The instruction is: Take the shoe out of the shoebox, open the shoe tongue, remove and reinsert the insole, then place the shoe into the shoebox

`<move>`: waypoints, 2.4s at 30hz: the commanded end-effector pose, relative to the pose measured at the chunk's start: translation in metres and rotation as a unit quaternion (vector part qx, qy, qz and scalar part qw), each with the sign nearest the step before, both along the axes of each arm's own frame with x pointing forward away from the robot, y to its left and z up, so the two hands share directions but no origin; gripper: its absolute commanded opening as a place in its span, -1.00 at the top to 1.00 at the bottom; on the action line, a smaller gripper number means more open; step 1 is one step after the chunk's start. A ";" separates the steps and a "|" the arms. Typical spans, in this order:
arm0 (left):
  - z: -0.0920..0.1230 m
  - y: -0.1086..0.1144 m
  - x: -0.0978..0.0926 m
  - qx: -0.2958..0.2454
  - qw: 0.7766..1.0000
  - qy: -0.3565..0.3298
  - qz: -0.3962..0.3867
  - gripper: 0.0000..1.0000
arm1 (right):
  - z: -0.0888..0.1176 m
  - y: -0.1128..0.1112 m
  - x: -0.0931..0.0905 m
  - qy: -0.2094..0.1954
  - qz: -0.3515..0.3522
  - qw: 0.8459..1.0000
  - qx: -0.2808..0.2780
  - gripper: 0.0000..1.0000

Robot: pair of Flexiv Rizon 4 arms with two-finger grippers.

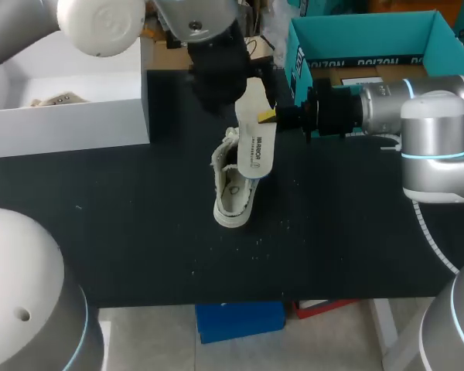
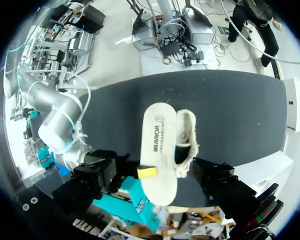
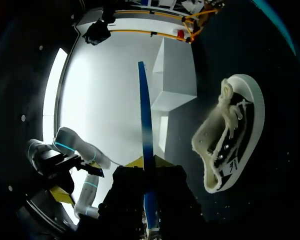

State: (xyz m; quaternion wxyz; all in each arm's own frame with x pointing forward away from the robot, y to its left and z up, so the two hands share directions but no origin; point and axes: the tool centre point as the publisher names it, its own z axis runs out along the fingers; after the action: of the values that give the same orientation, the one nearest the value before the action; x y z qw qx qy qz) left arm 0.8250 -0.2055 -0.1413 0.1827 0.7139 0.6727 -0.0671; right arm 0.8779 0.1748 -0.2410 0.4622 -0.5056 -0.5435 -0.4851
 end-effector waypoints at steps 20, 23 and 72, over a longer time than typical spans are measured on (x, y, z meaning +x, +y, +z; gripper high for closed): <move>-0.048 0.068 -0.024 -0.421 0.906 -0.043 0.006 -1.00 | 0.000 0.001 0.001 0.001 0.001 1.000 -0.001 1.00; -0.048 0.068 -0.024 -0.421 0.906 -0.043 0.006 -1.00 | 0.000 0.001 0.001 0.001 0.001 1.000 -0.001 1.00; -0.096 -0.019 0.051 -0.603 0.796 -0.032 -0.040 -0.11 | 0.000 0.001 0.001 0.001 0.001 1.000 -0.001 1.00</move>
State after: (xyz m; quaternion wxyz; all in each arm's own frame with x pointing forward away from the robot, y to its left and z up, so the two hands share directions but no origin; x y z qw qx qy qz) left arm 0.8656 -0.2079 -0.2347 0.5910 0.4878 0.4710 -0.4371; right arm 0.8780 0.1748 -0.2410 0.4622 -0.5055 -0.5436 -0.4851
